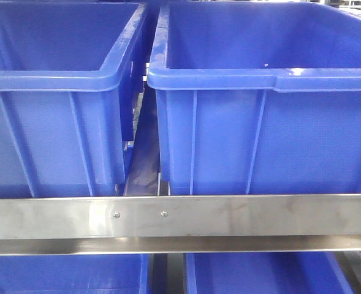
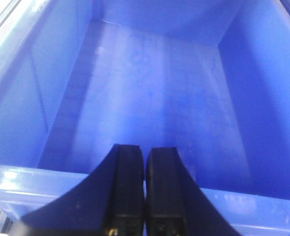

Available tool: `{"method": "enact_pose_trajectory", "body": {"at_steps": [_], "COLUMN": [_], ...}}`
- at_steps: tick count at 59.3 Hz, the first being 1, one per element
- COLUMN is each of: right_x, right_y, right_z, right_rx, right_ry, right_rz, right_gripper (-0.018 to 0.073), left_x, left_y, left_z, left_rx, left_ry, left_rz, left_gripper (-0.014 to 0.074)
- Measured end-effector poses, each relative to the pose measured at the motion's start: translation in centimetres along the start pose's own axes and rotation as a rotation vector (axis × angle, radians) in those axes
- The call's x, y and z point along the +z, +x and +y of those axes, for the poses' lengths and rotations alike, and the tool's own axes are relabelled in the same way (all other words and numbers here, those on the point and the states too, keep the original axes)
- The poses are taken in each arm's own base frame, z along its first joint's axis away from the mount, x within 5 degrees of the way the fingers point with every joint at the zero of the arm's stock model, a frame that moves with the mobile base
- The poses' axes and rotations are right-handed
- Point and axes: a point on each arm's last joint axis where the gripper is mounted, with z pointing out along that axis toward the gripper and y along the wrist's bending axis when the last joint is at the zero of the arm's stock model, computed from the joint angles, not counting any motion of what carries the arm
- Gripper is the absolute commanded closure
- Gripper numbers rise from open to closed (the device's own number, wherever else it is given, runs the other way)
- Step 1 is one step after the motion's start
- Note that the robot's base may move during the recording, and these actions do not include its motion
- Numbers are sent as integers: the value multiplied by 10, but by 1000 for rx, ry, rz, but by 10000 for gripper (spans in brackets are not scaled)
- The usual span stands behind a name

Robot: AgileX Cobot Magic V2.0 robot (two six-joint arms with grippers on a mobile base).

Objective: Sort and place red and blue blocks on shelf

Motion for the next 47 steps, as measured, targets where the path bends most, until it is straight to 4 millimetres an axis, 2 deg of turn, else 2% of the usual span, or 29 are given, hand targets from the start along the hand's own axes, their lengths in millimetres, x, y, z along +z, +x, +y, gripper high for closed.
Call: {"method": "enact_pose_trajectory", "body": {"at_steps": [47], "right_x": [0], "right_y": [0], "right_z": [2], "right_rx": [-62], "right_ry": [-18], "right_rz": [2], "right_gripper": [491], "left_x": [0], "left_y": [0], "left_z": [0], "left_rx": [0], "left_ry": [0], "left_rz": [0], "left_gripper": [470]}}
